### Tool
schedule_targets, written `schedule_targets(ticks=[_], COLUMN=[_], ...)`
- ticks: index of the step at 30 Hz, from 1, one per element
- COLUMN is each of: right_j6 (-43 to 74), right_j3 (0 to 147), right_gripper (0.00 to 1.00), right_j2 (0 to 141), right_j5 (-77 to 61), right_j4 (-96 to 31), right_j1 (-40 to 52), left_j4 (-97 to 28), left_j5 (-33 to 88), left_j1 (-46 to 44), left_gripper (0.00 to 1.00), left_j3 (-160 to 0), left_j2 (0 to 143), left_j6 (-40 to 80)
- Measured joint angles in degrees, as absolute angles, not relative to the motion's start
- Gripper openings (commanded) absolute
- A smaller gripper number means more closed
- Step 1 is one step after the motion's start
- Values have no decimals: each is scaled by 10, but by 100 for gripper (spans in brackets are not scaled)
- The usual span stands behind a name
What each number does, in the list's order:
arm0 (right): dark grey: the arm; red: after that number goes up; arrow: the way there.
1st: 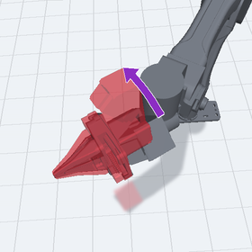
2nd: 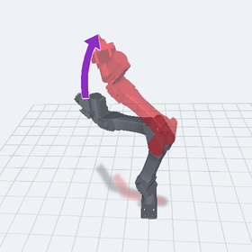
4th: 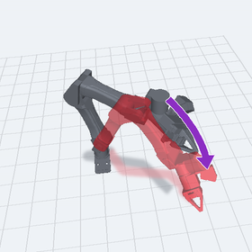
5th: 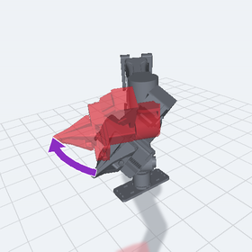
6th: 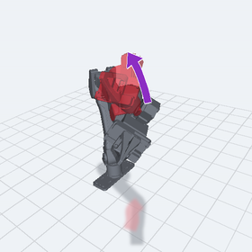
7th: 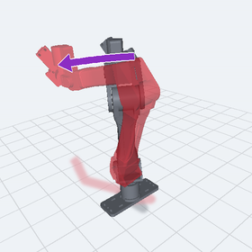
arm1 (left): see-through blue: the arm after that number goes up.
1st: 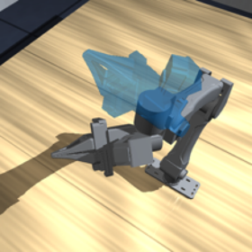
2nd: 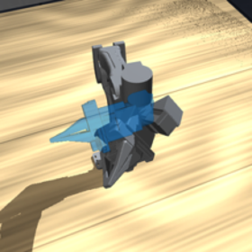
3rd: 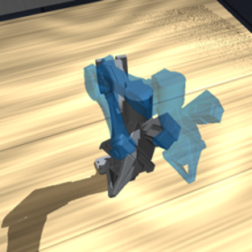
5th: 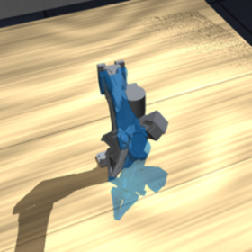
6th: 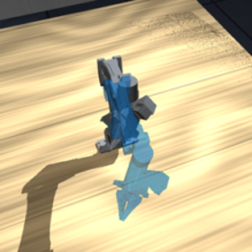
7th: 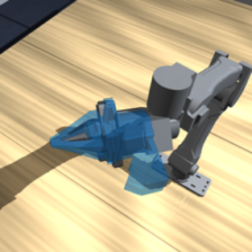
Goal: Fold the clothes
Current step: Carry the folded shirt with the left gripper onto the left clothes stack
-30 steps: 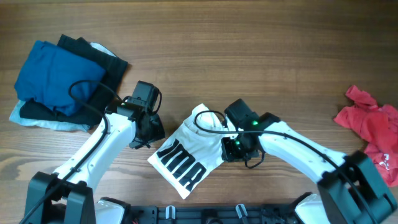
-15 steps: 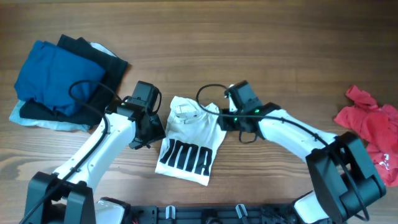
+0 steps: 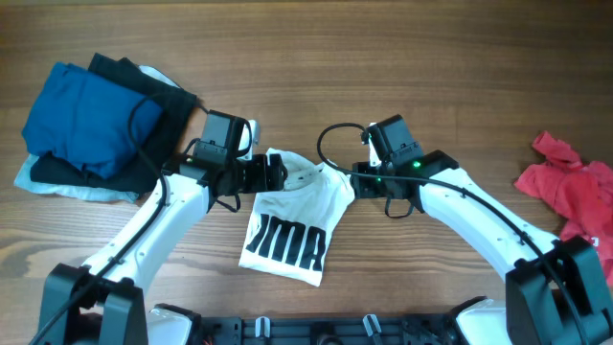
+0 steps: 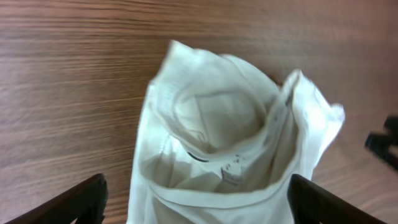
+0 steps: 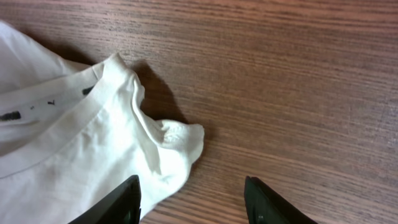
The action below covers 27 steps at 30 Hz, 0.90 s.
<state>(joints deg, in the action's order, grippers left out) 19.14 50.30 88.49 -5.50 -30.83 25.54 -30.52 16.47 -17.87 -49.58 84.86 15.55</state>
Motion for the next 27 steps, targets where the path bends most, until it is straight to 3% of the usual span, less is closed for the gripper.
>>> schedule_targets(ticks=[10, 12, 14, 15, 16, 17, 27], right_j6=[194, 194, 194, 194, 194, 194, 194], right_j3=[503, 503, 503, 503, 503, 503, 503], right_gripper=[56, 56, 56, 56, 56, 56, 57], right_j2=[885, 885, 885, 885, 885, 885, 885], right_j5=[-55, -55, -55, -55, -55, -55, -55], right_j4=[-322, -324, -324, -324, -324, -324, -334], right_j1=[255, 255, 255, 255, 255, 255, 255], left_j4=[-252, -232, -224, -222, -220, -220, -237], left_j5=[235, 258, 276, 283, 288, 291, 294], left_j1=[-179, -178, -177, -178, -179, -181, -191], left_gripper=[96, 86, 41, 23, 10, 4, 4], left_j3=[-496, -498, -502, -505, -505, -505, -505], left_j2=[958, 975, 987, 995, 1002, 1008, 986], left_j6=[30, 21, 13, 13, 13, 11, 9])
